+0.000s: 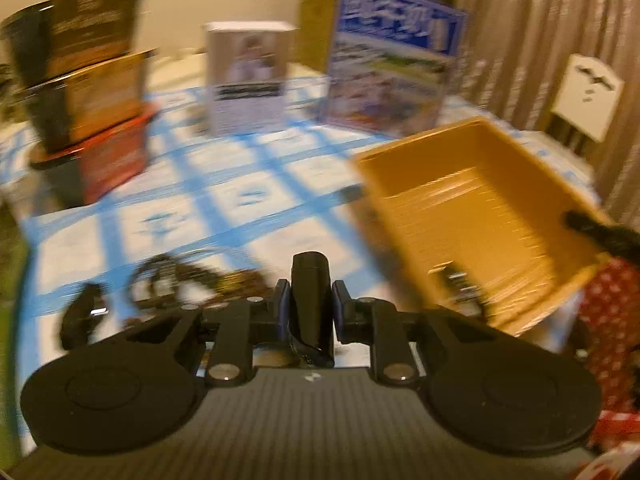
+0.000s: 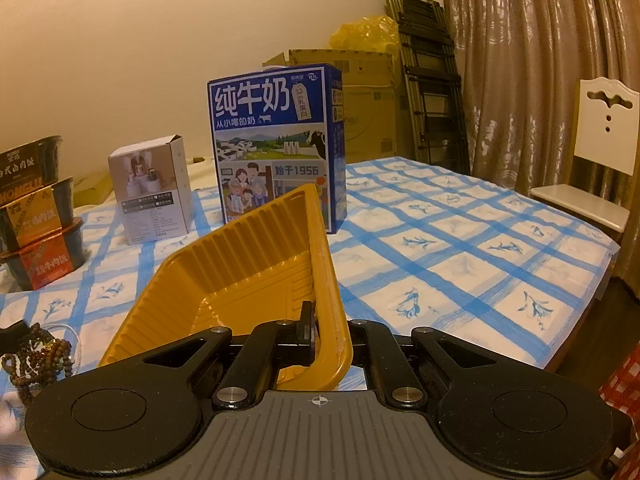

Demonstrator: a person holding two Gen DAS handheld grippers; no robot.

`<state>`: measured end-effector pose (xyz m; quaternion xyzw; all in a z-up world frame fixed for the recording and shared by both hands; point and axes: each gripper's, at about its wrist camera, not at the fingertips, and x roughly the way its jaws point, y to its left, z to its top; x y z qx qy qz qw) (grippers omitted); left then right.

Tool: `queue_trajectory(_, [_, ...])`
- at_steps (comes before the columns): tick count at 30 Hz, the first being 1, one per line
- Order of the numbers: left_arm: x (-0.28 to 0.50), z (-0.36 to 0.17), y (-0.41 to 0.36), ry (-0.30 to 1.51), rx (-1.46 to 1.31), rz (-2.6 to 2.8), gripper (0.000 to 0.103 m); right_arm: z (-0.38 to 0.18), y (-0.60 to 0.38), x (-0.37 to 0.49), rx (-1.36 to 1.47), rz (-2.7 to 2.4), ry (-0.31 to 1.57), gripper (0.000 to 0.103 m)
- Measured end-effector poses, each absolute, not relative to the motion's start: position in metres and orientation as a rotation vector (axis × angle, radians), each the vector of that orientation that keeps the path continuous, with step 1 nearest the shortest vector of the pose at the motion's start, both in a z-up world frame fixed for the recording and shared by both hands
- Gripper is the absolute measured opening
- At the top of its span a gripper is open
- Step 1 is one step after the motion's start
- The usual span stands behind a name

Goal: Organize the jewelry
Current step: 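Carry the second pendant into the orange tray and release it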

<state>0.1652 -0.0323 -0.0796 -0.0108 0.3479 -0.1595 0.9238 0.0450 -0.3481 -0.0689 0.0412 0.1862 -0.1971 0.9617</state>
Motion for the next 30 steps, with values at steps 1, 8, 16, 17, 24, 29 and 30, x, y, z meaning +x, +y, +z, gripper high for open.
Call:
queue_trajectory(1, [0.164,-0.077,-0.04,0.709,-0.03,-0.355,0.019,-0.069,-0.348,0.045,0.082,-0.399,0.378,0.006])
queue_trajectory(8, [0.166,-0.076,-0.114,0.699,-0.05,-0.545,0.019,-0.069,-0.349,0.045,0.083,-0.399,0.379,0.006])
queue_trajectory(16, [0.184,-0.099,-0.17,0.756,-0.039,-0.645,0.019,-0.072,-0.347,0.041,0.084,-0.381,0.381,0.006])
queue_trajectory(17, [0.186,-0.102,-0.173,0.766,-0.043,-0.646,0.019,-0.073,-0.347,0.041,0.085,-0.379,0.381,0.006])
queue_trajectory(24, [0.194,-0.109,-0.179,0.791,-0.088,-0.629,0.022,-0.073,-0.35,0.042,0.099,-0.379,0.386,0.006])
queue_trajectory(29, [0.186,-0.092,-0.159,0.764,-0.107,-0.606,0.023,-0.071,-0.35,0.044,0.1,-0.384,0.395,0.006])
queue_trajectory(30, [0.182,-0.086,-0.15,0.752,-0.108,-0.593,0.024,-0.07,-0.349,0.044,0.095,-0.387,0.399,0.006])
